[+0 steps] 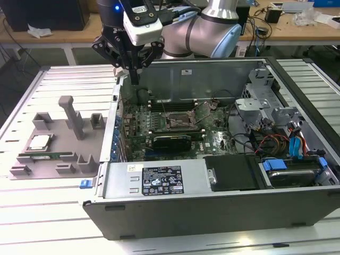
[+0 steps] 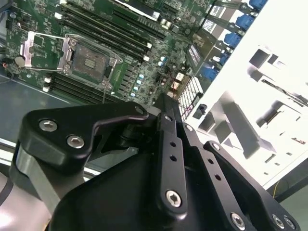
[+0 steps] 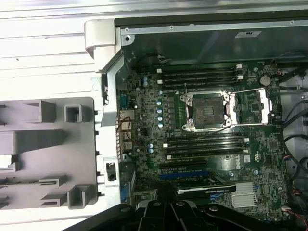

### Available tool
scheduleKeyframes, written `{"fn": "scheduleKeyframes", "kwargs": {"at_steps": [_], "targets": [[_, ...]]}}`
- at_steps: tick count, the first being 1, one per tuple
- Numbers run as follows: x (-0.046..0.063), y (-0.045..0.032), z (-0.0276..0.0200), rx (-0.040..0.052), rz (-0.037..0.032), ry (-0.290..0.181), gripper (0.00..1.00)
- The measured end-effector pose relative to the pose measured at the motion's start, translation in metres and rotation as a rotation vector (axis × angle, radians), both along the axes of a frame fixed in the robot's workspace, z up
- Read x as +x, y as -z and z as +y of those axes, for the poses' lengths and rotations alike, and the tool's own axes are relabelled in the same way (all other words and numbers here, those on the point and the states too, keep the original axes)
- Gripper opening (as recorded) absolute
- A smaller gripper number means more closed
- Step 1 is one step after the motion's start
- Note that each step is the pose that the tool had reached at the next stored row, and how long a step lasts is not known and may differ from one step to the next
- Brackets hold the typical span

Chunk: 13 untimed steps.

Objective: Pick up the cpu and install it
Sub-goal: 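Reach for the cpu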

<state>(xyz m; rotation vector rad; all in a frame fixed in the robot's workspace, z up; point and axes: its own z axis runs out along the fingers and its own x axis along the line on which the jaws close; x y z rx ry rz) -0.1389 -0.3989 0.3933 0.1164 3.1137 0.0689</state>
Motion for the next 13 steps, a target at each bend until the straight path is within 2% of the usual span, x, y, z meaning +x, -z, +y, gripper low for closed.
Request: {"fn": "scheduleKeyframes", "kwargs": {"at_steps": [13], "targets": [[-0.026,0.0000,0.0000,0.0000,0.0000,0.000,0.11]]}}
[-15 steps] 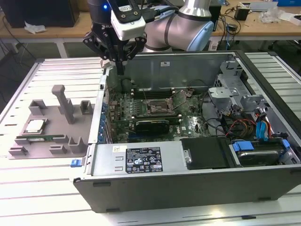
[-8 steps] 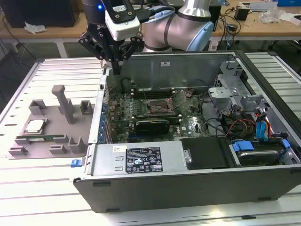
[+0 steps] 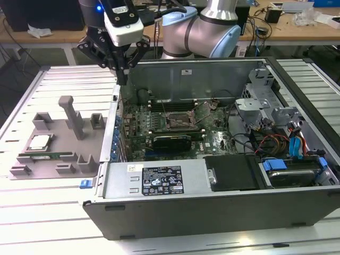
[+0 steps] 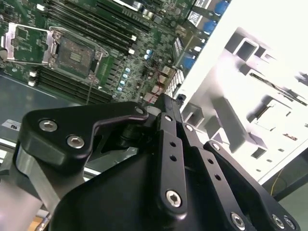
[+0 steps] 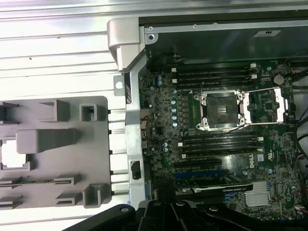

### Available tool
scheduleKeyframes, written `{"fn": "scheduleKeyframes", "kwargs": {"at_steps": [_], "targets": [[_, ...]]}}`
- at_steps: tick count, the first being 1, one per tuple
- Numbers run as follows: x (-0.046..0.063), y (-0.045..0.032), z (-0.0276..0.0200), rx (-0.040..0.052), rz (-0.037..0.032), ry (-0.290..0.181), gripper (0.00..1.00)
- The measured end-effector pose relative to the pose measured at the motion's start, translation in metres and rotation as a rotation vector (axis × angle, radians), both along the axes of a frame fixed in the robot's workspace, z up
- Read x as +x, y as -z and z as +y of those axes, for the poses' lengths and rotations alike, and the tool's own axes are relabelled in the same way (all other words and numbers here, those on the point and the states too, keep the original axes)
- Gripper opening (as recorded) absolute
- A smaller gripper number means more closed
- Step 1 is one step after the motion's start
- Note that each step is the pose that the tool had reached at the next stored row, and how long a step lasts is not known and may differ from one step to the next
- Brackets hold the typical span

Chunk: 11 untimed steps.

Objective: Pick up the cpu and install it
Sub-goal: 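Reach for the cpu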

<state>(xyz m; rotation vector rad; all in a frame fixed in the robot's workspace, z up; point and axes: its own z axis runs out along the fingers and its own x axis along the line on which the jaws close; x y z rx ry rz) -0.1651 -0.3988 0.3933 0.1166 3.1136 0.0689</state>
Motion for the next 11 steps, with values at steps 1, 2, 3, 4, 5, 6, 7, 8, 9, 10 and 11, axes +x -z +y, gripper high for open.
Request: {"fn": "scheduleKeyframes", "kwargs": {"at_steps": [1,2,3,4,5,6,7,8,9,10,11], "targets": [[-0.002,0.0000,0.0000,0.0000,0.0000,0.000,0.11],[-0.004,0.0000,0.0000,-0.0001,0.0000,0.000,0.11],[-0.006,0.0000,0.0000,0.0000,0.0000,0.000,0.11],[-0.007,0.0000,0.0000,0.0000,0.0000,0.000,0.11],[-0.010,0.0000,0.0000,0.0000,0.0000,0.000,0.11],[-0.012,0.0000,0.0000,0.0000,0.0000,0.000,0.11],[-0.014,0.0000,0.0000,0.0000,0.0000,0.000,0.11],[-0.018,0.0000,0.0000,-0.0001,0.0000,0.000,0.11],[-0.021,0.0000,0.0000,0.0000,0.0000,0.000,0.11],[-0.023,0.0000,0.0000,0.0000,0.0000,0.000,0.11],[-0.027,0.0000,0.0000,0.0000,0.0000,0.000,0.11]]}}
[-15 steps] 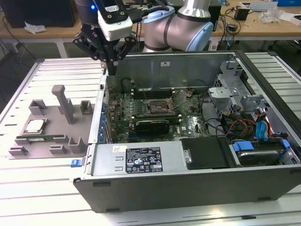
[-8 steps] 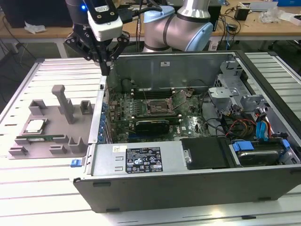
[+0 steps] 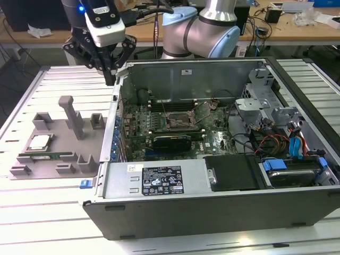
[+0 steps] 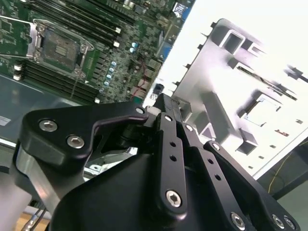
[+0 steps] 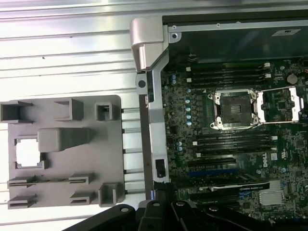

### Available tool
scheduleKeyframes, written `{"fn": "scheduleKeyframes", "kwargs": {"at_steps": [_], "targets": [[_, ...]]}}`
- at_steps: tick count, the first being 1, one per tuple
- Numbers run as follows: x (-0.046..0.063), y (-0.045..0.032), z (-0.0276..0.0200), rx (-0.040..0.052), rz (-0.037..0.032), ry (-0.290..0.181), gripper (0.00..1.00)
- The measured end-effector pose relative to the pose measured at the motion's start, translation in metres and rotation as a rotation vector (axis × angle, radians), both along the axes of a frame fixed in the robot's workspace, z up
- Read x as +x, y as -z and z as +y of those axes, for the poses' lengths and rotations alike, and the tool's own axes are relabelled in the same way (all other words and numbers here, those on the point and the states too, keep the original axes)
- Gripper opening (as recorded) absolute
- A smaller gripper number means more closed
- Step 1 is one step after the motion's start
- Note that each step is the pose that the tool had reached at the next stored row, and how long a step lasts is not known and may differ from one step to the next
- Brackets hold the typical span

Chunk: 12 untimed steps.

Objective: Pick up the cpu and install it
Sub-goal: 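Reach for the cpu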

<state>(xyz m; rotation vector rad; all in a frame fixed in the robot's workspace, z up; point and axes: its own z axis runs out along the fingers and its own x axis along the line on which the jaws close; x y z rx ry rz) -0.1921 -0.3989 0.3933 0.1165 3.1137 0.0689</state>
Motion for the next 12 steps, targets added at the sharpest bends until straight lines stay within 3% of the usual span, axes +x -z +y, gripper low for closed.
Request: {"fn": "scheduleKeyframes", "kwargs": {"at_steps": [12], "targets": [[-0.025,0.0000,0.0000,0.0001,0.0000,0.000,0.11]]}}
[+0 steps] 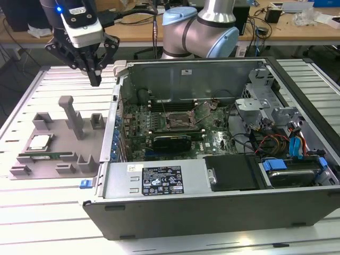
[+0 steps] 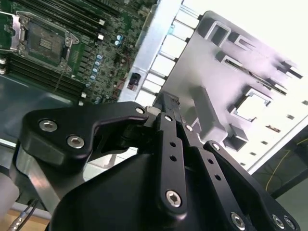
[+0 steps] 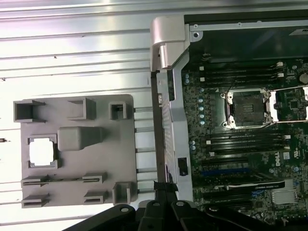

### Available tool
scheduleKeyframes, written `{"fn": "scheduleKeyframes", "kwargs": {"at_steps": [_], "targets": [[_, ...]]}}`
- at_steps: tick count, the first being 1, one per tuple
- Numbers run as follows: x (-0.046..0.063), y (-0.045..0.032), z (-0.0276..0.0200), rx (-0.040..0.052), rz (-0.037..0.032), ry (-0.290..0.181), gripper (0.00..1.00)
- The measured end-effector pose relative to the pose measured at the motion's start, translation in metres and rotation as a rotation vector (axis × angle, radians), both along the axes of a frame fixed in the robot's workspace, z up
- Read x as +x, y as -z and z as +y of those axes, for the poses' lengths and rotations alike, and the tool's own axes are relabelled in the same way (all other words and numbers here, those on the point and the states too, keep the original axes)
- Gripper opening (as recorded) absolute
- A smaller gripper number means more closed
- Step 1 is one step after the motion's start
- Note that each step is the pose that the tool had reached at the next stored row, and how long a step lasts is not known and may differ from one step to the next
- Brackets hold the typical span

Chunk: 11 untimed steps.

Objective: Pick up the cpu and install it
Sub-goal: 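Reach for the cpu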

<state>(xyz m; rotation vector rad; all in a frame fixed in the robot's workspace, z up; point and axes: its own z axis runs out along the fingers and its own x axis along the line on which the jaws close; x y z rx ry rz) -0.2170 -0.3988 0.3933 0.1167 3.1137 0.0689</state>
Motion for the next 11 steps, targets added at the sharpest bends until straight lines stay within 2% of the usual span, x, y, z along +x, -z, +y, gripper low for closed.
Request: {"fn": "scheduleKeyframes", "kwargs": {"at_steps": [10,11], "targets": [[-0.023,0.0000,0.0000,0.0000,0.0000,0.000,0.11],[-0.027,0.0000,0.0000,-0.0001,0.0000,0.000,0.11]]}}
